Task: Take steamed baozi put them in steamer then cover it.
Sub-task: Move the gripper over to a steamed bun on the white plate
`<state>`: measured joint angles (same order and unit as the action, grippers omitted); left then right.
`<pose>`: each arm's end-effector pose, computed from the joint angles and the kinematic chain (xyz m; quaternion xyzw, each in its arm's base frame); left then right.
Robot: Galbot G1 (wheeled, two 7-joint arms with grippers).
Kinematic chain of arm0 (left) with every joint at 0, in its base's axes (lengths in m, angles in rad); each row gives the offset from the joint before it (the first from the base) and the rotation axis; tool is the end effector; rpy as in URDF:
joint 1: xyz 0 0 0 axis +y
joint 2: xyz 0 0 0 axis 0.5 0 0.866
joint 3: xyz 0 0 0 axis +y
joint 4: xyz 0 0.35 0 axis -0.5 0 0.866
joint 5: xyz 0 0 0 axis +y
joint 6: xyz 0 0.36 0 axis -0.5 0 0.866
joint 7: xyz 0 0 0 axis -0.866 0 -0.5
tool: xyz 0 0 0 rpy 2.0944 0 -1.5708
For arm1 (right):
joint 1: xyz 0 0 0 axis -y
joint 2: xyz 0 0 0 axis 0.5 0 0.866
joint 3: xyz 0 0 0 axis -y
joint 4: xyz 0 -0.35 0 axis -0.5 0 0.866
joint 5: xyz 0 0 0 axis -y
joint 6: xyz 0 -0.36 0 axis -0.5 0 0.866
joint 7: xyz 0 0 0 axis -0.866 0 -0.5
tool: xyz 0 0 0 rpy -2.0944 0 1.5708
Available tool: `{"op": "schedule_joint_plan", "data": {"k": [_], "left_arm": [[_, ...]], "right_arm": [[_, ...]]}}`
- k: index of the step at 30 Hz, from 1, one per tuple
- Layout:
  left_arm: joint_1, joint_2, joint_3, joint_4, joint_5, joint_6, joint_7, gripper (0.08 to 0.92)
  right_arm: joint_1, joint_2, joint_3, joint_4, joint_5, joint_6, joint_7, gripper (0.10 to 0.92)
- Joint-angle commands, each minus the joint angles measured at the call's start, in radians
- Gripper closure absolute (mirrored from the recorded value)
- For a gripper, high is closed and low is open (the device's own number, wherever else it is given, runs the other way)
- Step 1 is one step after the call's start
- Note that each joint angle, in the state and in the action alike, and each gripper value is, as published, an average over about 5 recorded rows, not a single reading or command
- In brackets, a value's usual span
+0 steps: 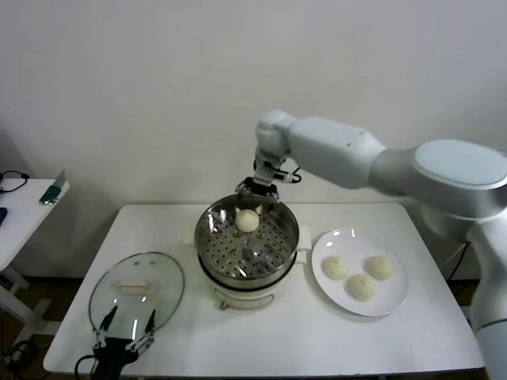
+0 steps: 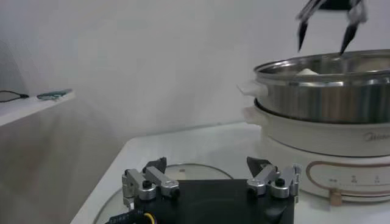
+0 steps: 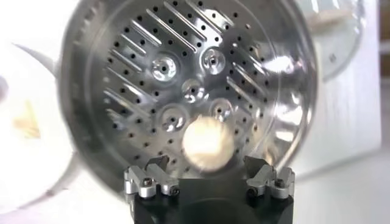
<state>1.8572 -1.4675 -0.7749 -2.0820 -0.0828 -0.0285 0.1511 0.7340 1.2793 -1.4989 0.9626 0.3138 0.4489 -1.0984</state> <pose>0.0902 0.0956 -0.3340 -0.0026 -0.9892 -0.0680 0.1296 0.6222 0.0949 0.0010 0.6561 -0.2747 0.6967 0.0929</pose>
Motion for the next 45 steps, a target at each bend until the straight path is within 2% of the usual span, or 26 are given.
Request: {"op": "schedule_joint_plan", "data": {"k": [1, 7, 14, 27, 45], "left_arm": [[-0.015, 0.01, -0.001, 0.006, -0.001, 0.001, 0.0, 0.177], [-0.033, 0.008, 0.001, 0.004, 0.004, 0.002, 0.0, 0.177], [-0.037, -0.003, 0.004, 0.008, 0.009, 0.0, -0.003, 0.177], [-0.017, -0.027, 0.008, 0.0, 0.033, -0.012, -0.016, 0.177], [-0.011, -0.039, 0.006, 0.0, 0.04, -0.014, -0.02, 0.177]], "right_arm": [[0.272, -0.374, -0.347, 0.241, 0.491, -0.399, -0.001, 0.203], [0.228, -0.54, -0.443, 0.403, 0.446, -0.591, 0.131, 0.203], [0.042, -0.611, -0.334, 0.5, 0.351, -0.726, 0.263, 0.203], [-0.311, -0.531, -0.056, 0.341, 0.199, -0.761, 0.309, 0.203], [-0.429, -0.408, 0.047, 0.19, 0.149, -0.766, 0.317, 0.203]]}}
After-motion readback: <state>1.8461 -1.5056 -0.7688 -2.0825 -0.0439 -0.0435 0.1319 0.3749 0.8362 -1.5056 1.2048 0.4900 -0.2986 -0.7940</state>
